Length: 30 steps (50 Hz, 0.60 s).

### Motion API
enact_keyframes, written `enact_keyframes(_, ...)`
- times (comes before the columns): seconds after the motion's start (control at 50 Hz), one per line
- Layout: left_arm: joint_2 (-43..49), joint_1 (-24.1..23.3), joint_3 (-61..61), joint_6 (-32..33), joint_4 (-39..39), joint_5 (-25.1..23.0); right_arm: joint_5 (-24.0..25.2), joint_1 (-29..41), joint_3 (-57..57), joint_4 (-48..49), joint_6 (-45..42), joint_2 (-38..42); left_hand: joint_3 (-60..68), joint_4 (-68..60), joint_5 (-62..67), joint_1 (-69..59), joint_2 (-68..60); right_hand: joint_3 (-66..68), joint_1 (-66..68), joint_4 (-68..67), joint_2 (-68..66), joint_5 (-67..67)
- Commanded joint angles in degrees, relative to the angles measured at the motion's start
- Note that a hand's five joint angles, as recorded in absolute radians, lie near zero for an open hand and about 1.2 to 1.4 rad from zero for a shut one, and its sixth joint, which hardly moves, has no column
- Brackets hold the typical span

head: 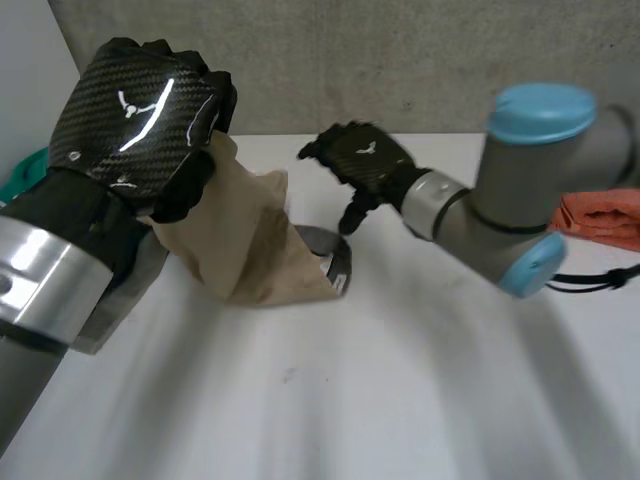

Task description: Fold the laundry.

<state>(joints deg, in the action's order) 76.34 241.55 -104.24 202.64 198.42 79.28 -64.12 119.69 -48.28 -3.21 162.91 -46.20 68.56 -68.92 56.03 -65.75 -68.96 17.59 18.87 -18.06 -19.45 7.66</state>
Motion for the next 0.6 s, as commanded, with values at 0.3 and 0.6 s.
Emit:
enact_keyframes(0.3, -9.37, 1.64, -3.25, -0.4, -4.09, 2.37, -3.12, 9.33, 6.36, 6.02, 7.42, 14.04, 11.44, -11.08, 13.97, -14.25, -11.04, 62.41, 61.13, -61.94, -60.55, 62.34)
enact_keyframes(0.6, -6.12, 11.83, -2.81, -0.4, -10.23, 2.37, -7.52, -7.89, -19.55, -13.91, -18.13, -24.7, 11.44, -11.08, 13.97, -14.25, -11.04, 62.41, 61.13, -61.94, -60.55, 62.34)
